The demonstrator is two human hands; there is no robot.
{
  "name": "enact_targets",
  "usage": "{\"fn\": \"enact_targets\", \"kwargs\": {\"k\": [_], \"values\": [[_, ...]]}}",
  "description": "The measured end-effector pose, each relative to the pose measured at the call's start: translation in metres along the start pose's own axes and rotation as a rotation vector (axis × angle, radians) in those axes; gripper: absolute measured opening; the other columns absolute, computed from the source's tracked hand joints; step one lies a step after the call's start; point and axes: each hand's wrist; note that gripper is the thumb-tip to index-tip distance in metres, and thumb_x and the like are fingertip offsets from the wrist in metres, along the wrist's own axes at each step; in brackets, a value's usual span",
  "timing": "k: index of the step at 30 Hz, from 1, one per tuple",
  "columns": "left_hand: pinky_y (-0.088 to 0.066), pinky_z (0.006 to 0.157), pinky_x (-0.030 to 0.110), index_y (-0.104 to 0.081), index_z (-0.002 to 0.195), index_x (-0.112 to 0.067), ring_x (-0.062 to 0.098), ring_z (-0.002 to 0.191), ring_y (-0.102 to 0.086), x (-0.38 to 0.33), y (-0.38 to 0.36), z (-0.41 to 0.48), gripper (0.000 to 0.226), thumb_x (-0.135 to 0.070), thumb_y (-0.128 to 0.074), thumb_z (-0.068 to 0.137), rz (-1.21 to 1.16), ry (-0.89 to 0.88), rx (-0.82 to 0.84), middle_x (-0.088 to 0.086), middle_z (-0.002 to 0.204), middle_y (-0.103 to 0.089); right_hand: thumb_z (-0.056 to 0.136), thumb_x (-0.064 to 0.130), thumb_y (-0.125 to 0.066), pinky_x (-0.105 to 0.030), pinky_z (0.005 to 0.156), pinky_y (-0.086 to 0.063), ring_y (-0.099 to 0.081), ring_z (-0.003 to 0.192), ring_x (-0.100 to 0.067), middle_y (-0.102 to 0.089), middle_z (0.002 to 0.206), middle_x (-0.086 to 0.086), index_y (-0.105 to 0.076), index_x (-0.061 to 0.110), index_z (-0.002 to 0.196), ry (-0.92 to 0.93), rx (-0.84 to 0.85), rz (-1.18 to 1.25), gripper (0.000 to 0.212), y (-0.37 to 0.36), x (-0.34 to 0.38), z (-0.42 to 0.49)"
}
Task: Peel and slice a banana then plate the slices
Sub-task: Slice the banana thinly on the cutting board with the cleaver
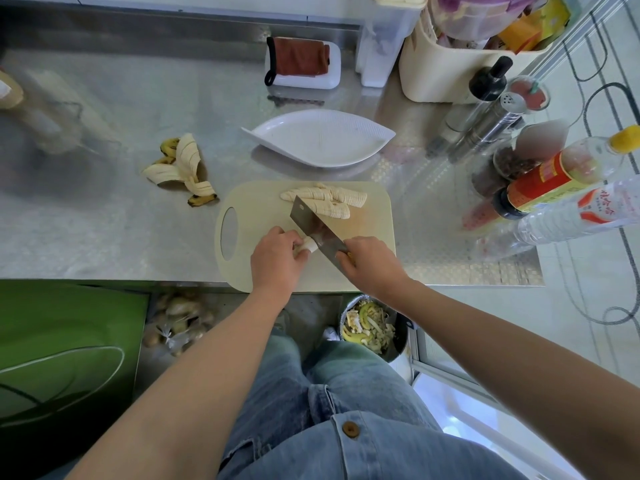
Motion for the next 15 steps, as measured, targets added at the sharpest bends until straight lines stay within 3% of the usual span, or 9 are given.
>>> {"fn": "enact_targets", "kwargs": {"k": [12,15], "values": [[-0.046,0.067,0.032,-0.067,0.103,-0.018,0.021,0.08,-0.056,-0.0013,0.0024,-0.0033,0.02,-0.028,-0.067,0.085,-0.004,-0.011,-0.009,0.002,0.096,-0.057,0.093,0.02,-0.047,-0.039,0.055,-0.037,-0.047,0.058,-0.028,-0.049,0.064,-0.01,-0.044,0.007,0.065,0.022,-0.047,0.029,0.031,0.0045,-0.0016,-0.0018],[-0.046,0.066,0.034,-0.065,0.104,-0.017,0.022,0.081,-0.056,-0.0013,0.0026,-0.005,0.023,-0.029,-0.066,0.085,0.007,-0.034,-0.017,0.003,0.097,-0.057,0.093,0.02,-0.048,-0.034,0.053,-0.031,-0.045,0.056,-0.026,-0.049,0.062,-0.009,-0.045,0.007,0.064,0.026,-0.068,0.031,0.032,0.007,-0.0024,-0.0012]]}}
Point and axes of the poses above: each hand's wrist, its own z-axis towards the middle knuckle, its own y-axis out of the back of the hand, x = y × z
